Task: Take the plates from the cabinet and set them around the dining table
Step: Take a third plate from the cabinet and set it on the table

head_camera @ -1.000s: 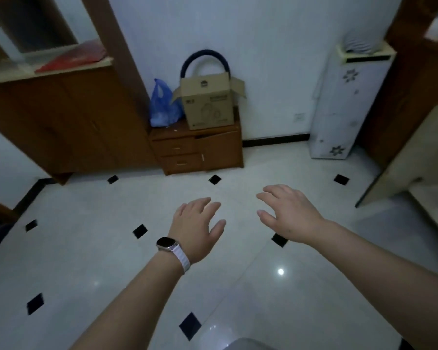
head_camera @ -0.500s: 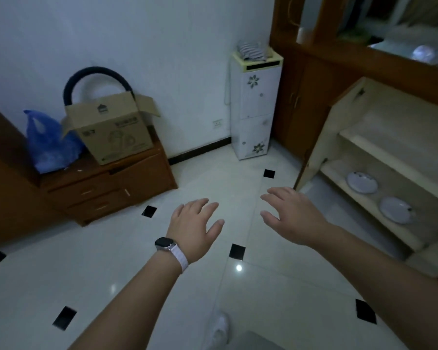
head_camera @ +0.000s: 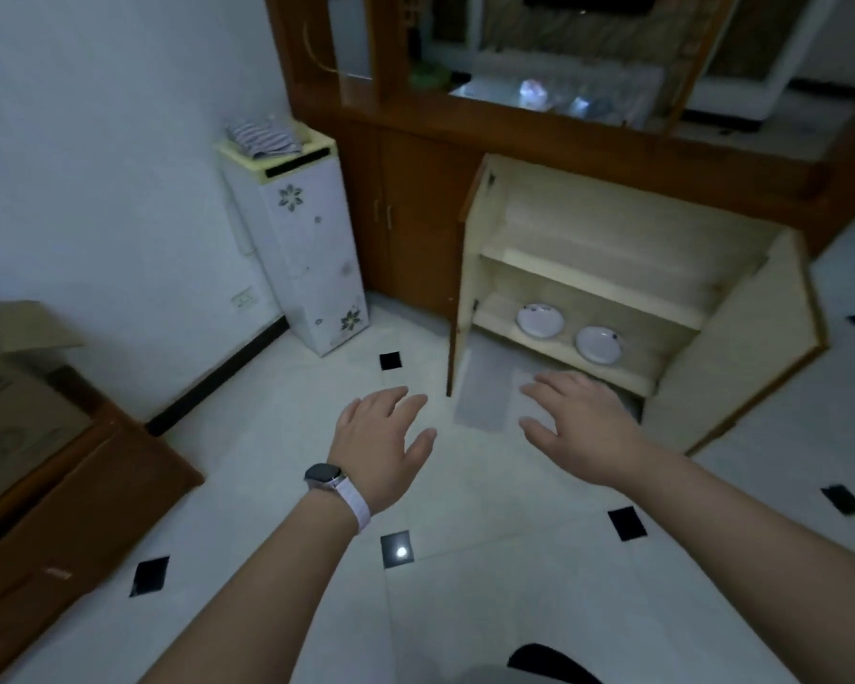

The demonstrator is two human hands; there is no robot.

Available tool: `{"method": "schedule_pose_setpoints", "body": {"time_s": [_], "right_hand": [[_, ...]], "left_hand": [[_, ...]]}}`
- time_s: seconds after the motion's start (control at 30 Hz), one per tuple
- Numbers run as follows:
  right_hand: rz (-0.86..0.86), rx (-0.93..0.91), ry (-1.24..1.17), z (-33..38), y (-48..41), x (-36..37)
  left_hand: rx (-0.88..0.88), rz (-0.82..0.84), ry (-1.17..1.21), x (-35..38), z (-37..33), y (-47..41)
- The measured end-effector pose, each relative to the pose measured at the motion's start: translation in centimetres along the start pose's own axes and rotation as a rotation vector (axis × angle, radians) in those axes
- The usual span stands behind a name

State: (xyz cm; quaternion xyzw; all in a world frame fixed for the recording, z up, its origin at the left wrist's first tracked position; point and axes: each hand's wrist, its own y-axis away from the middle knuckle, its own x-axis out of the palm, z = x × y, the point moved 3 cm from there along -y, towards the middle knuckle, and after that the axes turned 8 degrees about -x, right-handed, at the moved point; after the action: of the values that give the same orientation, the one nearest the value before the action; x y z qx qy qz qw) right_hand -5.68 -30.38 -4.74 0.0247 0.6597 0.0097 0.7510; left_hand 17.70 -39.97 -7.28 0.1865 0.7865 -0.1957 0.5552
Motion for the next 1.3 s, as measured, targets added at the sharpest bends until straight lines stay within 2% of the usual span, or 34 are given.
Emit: {"method": "schedule_pose_setpoints", "body": {"time_s": [0.13, 0.43, 0.63, 0.87, 1.3], "right_hand": [[-0.012, 0.121, -0.013, -3.9, -0.1, -0.1], [0.007, 0.225, -0.100, -13.7, -4.2, 2.8], [0.033, 0.232, -0.195, -21.8, -10.7, 3.0], [0.010, 0.208, -0.201, -31.6, -17.1, 1.2], [-0.023, 0.265, -0.206, -41.1, -23.3, 0.3]], "left_hand": [[0.114, 0.026, 0.021, 1.5, -2.9, -5.0], [0.248, 0.135, -0.082, 7.7, -8.4, -16.5], [0.258, 0.215, -0.133, 11.0, -12.7, -25.5], [0.273, 0.184, -0.159, 12.6, -17.8, -35.8], [0.305, 0.238, -0.165, 16.3, -21.6, -47.7]]}}
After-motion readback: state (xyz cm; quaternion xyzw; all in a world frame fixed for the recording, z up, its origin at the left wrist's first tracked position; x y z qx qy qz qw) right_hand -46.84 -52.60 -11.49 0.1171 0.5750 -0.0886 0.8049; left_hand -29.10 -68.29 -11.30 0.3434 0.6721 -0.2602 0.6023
